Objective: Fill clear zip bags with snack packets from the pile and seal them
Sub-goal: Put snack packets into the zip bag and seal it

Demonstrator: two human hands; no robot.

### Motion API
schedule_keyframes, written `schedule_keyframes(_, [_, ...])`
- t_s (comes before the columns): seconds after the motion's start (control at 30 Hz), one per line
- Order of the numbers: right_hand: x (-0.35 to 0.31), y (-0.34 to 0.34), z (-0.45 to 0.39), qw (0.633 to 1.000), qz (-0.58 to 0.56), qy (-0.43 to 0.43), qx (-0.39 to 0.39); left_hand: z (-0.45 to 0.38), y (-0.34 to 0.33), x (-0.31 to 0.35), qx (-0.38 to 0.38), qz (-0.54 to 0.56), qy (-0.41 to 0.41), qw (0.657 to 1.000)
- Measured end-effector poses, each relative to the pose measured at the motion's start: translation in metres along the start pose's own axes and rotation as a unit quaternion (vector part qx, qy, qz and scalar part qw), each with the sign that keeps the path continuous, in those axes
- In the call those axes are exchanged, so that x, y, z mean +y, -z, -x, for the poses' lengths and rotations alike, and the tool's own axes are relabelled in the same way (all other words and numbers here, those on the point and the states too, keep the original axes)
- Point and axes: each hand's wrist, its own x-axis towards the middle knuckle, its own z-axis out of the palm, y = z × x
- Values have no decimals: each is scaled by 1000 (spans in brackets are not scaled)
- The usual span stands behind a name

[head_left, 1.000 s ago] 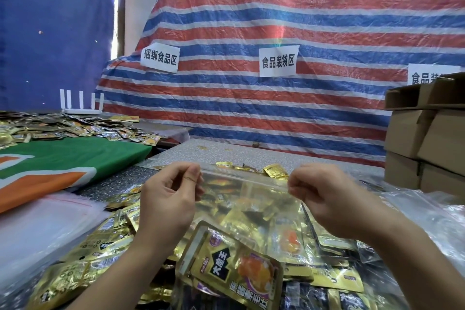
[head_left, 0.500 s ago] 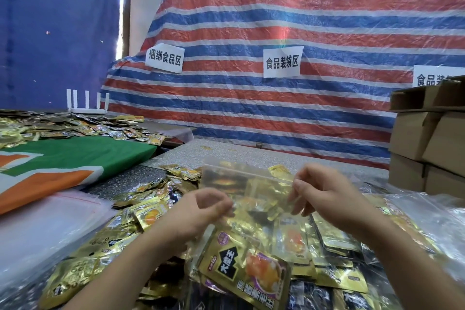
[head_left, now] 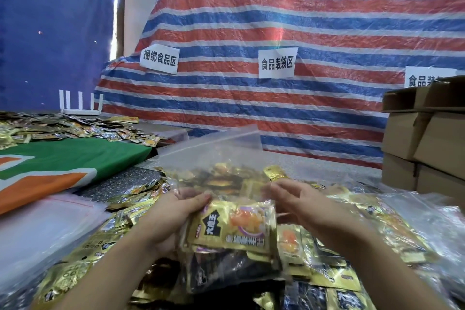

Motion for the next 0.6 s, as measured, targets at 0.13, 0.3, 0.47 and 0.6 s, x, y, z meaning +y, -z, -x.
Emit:
schedule_keyframes(0.13, [-1, -16, 6, 996, 6, -10, -93, -1, -1, 4, 28, 47, -17, 998])
schedule_keyframes(0.3, [-4, -23, 4, 999, -33, -1, -36, -2, -4, -1, 46, 18, -52, 997])
schedule_keyframes(0.47, [-12, -15, 0, 991, -84, 4, 106, 0, -6, -2, 31, 0, -78, 996])
schedule_keyframes(0.6, [-5, 27, -5, 937, -64, 18, 343, 2, -10, -3, 58, 4, -72, 996])
